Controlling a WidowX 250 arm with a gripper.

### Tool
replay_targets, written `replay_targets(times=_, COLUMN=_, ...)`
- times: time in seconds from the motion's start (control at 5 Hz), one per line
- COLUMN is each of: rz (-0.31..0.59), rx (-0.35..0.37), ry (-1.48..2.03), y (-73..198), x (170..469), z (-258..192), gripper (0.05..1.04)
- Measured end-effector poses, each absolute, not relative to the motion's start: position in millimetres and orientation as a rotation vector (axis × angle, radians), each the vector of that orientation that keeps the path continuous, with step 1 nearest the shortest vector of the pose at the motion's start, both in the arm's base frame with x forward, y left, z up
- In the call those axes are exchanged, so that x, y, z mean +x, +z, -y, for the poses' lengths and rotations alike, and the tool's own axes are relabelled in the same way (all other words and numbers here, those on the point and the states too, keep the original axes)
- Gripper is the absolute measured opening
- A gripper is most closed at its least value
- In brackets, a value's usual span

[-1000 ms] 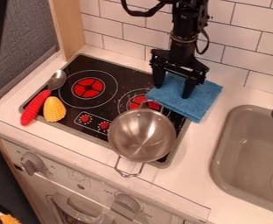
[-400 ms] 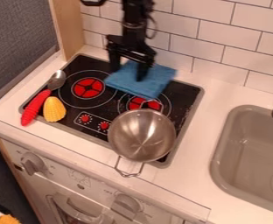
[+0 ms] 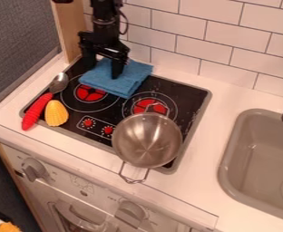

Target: Moved the cloth to the left burner

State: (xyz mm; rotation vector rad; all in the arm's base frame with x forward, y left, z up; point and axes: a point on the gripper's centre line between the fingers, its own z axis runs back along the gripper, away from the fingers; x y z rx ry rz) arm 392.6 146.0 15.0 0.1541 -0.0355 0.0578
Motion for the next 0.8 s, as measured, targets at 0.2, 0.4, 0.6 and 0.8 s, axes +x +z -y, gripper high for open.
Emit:
replay_targets(times=0.2, rz=0.071, rx=0.006, ry=0.035, y=14.3, x=391.3, z=-143.7, gripper=1.001)
replay_targets(times=0.4, rz=0.149, rx=-0.040, ry=-0.006, y=52.1, x=393.9, z=-139.7, gripper=0.999)
replay_targets(times=0.6, rz=0.127, rx=-0.012, ry=-0.035, y=71.4, x=386.1, z=-142.2, gripper=0.999)
replay_targets(times=0.8, rz=0.091, rx=0.012, ry=-0.073, y=70.4, x=382.8, z=-139.6, gripper=0.999)
